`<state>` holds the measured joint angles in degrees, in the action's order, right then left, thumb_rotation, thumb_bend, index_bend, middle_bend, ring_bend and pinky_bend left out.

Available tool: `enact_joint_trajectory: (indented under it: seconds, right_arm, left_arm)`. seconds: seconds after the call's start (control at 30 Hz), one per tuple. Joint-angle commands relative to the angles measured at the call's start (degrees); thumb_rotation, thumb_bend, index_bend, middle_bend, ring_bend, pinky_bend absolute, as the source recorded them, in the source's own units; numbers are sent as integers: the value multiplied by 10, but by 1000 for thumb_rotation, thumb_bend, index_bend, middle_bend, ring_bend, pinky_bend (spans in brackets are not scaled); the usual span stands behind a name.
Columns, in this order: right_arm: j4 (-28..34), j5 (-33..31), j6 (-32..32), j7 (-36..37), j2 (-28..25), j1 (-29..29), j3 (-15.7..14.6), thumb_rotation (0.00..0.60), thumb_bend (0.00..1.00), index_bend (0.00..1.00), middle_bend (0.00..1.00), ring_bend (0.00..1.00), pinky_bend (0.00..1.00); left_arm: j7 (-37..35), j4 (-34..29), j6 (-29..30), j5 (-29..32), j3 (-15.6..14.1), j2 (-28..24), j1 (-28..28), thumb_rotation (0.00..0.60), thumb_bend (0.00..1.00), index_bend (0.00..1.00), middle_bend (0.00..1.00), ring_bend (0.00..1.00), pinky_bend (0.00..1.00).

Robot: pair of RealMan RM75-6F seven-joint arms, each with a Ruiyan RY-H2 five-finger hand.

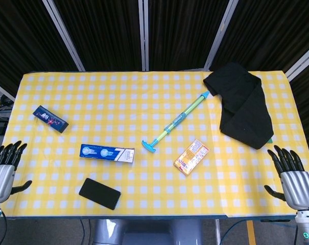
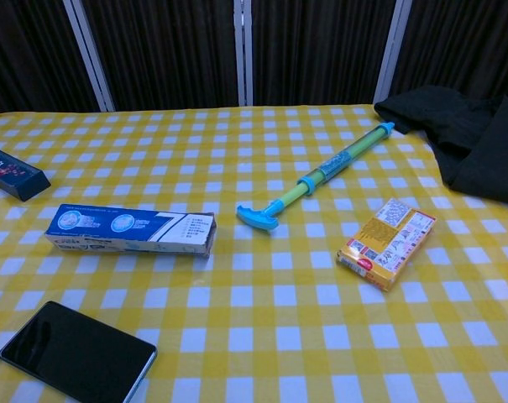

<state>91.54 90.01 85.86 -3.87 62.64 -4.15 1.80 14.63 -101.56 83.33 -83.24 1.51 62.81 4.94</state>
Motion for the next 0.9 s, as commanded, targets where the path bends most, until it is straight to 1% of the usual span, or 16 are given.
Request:
enact_joint_trajectory:
  seconds: [0.03, 0.2, 0.3, 0.37, 0.43, 0.63, 0.7, 0.77, 0.9]
  right_arm:
    - [2, -1, -1, -1, -1, 0, -1, 600, 32, 0, 0, 0, 0]
    - [3, 0, 0, 1, -1, 1, -1, 600, 31, 0, 0, 0, 0]
    - [3, -3, -3, 4, -1, 1, -1, 600, 31, 15, 0, 0, 0]
    - [4, -4, -5, 6, -2, 0, -2, 600, 31, 46, 0, 0, 0]
    - [5, -4, -5, 8, -1, 0, -1, 600, 31, 75, 0, 0, 0]
    - [5, -5, 0, 17, -1, 1, 2, 600, 30, 109, 0, 0, 0]
    - [5, -3, 1, 24, -2, 1, 2, 600, 31, 127, 0, 0, 0]
    - [4, -1, 3, 29, -4, 1, 2, 600, 31, 140, 0, 0, 0]
    - [4, -1, 7, 40, -8, 2, 4, 600, 31, 150, 0, 0, 0]
  left_arm:
    - [0, 4, -2, -1, 0, 4, 2, 600, 67, 0, 0, 0, 0]
    - [-5, 11, 1, -1, 7, 13, 5, 600, 67, 0, 0, 0, 0]
    - [-11, 23, -3, -5, 12, 23, 14, 600, 67, 5, 0, 0, 24]
    - [-5, 33, -19, -6, 18, 28, 28, 600, 67, 43, 0, 0, 68]
    - [2, 37, -35, -6, 25, 30, 44, 600, 67, 103, 0, 7, 114]
    - [24, 38, -129, 22, 50, 31, 110, 600, 69, 169, 5, 65, 169]
    - [42, 41, -168, 43, 60, 37, 136, 600, 73, 214, 32, 98, 198]
    - [58, 46, -192, 58, 65, 46, 154, 600, 75, 236, 53, 110, 205]
    - [101, 57, -233, 93, 72, 71, 188, 600, 83, 233, 58, 112, 206]
